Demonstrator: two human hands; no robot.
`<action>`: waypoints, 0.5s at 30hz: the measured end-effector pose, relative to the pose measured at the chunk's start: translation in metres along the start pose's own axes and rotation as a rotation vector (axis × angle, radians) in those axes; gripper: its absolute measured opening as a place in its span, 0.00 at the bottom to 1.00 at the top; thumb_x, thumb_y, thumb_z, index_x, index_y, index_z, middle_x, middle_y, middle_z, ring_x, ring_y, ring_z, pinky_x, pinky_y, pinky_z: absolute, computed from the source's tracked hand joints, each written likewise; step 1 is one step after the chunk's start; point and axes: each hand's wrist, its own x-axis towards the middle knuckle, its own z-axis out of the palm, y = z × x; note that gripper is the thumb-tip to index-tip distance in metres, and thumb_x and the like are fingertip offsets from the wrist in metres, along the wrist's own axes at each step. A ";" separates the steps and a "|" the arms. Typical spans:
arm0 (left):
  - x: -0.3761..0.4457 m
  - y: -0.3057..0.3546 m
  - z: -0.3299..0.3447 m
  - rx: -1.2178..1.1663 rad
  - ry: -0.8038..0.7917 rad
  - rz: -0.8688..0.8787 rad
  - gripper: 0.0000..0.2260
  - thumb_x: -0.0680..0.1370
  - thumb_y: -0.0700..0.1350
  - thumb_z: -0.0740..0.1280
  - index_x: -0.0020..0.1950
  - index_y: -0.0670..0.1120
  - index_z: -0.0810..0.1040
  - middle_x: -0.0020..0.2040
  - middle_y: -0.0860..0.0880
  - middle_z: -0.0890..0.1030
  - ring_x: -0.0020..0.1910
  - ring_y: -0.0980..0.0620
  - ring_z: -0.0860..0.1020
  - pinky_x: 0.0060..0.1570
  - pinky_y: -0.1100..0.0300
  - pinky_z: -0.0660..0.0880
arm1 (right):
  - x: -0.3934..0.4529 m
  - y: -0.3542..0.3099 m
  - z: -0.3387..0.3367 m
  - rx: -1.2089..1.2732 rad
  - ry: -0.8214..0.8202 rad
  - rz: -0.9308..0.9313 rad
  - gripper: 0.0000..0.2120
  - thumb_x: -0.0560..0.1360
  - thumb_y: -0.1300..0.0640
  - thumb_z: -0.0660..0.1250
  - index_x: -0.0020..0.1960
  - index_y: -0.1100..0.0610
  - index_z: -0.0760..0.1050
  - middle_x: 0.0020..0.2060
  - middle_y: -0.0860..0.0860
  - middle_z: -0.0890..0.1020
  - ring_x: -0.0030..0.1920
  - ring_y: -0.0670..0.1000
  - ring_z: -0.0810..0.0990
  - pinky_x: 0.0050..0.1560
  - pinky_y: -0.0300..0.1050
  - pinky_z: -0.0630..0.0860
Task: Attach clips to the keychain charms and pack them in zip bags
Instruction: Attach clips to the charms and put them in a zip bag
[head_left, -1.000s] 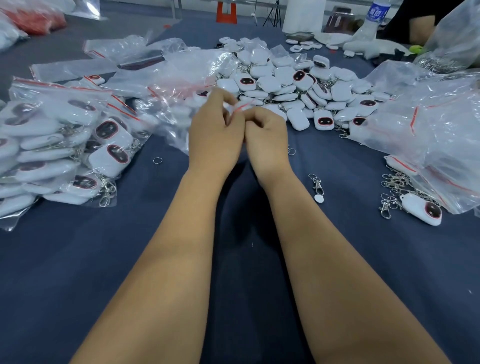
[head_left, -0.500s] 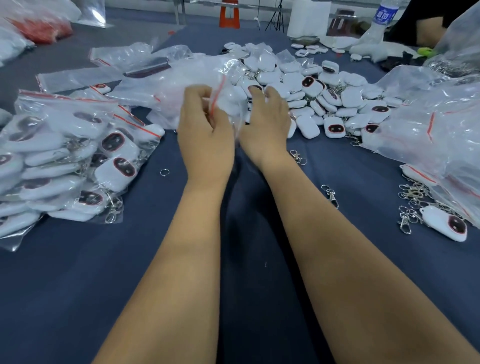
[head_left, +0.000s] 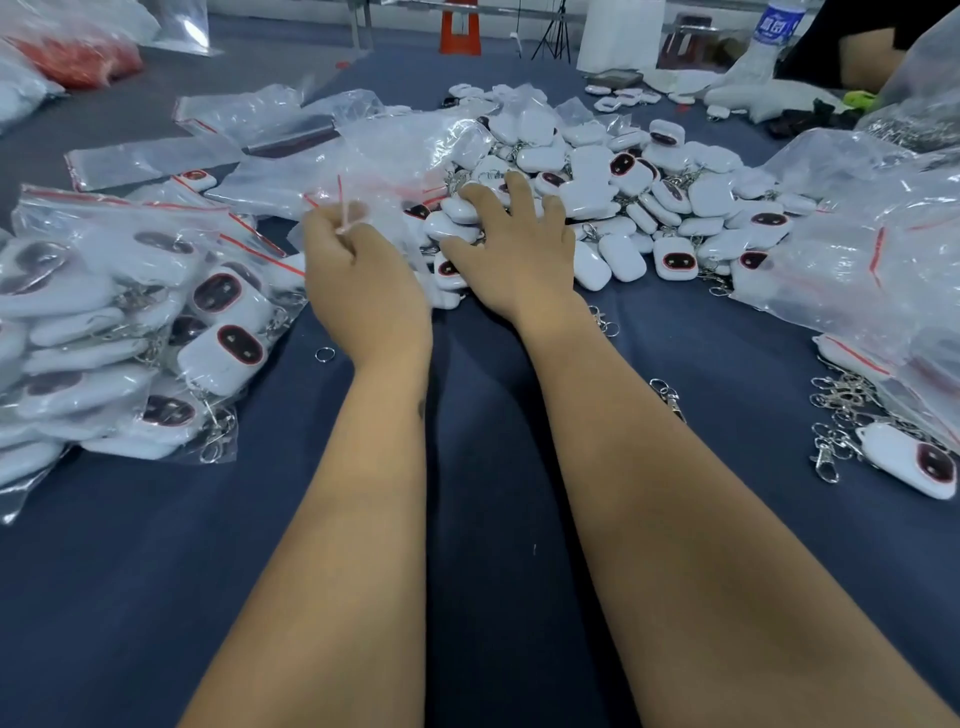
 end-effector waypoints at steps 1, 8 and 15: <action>0.000 0.004 -0.003 -0.069 0.031 0.033 0.09 0.78 0.37 0.56 0.49 0.48 0.73 0.40 0.58 0.75 0.31 0.70 0.71 0.35 0.74 0.66 | -0.005 0.002 -0.002 0.007 0.011 -0.011 0.26 0.76 0.38 0.59 0.73 0.41 0.63 0.79 0.49 0.54 0.75 0.63 0.52 0.75 0.57 0.53; -0.007 0.018 -0.020 0.076 -0.010 0.573 0.13 0.72 0.38 0.57 0.53 0.41 0.77 0.49 0.50 0.71 0.41 0.64 0.70 0.42 0.77 0.62 | -0.040 0.023 -0.012 -0.087 0.126 -0.029 0.17 0.81 0.43 0.57 0.58 0.51 0.78 0.70 0.51 0.68 0.62 0.58 0.72 0.62 0.49 0.63; -0.040 0.000 0.002 0.599 -0.725 0.280 0.06 0.81 0.45 0.57 0.55 0.50 0.72 0.38 0.54 0.75 0.38 0.53 0.72 0.34 0.57 0.63 | -0.062 0.025 -0.030 -0.026 0.277 0.019 0.12 0.78 0.48 0.60 0.40 0.51 0.76 0.55 0.52 0.79 0.54 0.56 0.76 0.54 0.49 0.67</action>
